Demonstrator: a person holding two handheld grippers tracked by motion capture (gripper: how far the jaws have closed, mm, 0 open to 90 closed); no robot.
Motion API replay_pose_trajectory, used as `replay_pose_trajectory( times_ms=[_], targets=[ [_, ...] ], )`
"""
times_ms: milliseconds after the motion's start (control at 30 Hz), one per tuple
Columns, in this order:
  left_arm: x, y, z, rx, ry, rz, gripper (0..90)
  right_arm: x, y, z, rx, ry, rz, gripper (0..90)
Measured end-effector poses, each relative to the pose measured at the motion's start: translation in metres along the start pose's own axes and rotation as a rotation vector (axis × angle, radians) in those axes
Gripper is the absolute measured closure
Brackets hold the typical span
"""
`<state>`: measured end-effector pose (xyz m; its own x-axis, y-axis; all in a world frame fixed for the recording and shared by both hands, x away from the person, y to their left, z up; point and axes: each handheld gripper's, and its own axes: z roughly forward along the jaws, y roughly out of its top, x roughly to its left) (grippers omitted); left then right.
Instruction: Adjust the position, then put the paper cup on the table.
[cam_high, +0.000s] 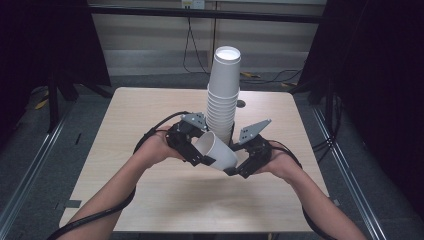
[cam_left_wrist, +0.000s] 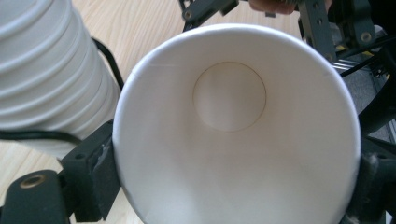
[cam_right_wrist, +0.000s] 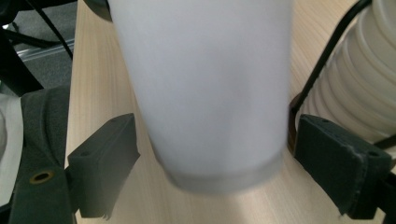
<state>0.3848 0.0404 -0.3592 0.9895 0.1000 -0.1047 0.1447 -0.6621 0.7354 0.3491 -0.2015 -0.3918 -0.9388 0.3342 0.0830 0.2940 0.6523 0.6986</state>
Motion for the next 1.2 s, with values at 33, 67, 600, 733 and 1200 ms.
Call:
replay_pose_trajectory(
  times_ms=[33, 67, 600, 733, 1200],
  targets=[
    [0.0, -0.001, 0.0, 0.008, 0.006, -0.006, 11.4, 0.0, -0.002, 0.0, 0.001, -0.009, 0.008, 13.1],
    [0.001, -0.003, -0.001, 0.018, 0.007, -0.01, 11.4, -0.001, -0.005, 0.0, -0.005, -0.017, 0.011, 13.1],
    [0.009, -0.02, -0.012, 0.106, 0.076, -0.059, 11.1, -0.009, -0.059, 0.01, -0.055, -0.176, 0.132, 13.6],
    [0.01, -0.023, -0.013, 0.128, 0.081, -0.059, 11.1, -0.01, -0.067, 0.012, -0.031, -0.191, 0.142, 13.6],
    [0.014, -0.038, -0.014, 0.166, 0.104, -0.09, 11.0, -0.012, -0.092, 0.027, 0.032, -0.236, 0.157, 13.4]
  ],
)
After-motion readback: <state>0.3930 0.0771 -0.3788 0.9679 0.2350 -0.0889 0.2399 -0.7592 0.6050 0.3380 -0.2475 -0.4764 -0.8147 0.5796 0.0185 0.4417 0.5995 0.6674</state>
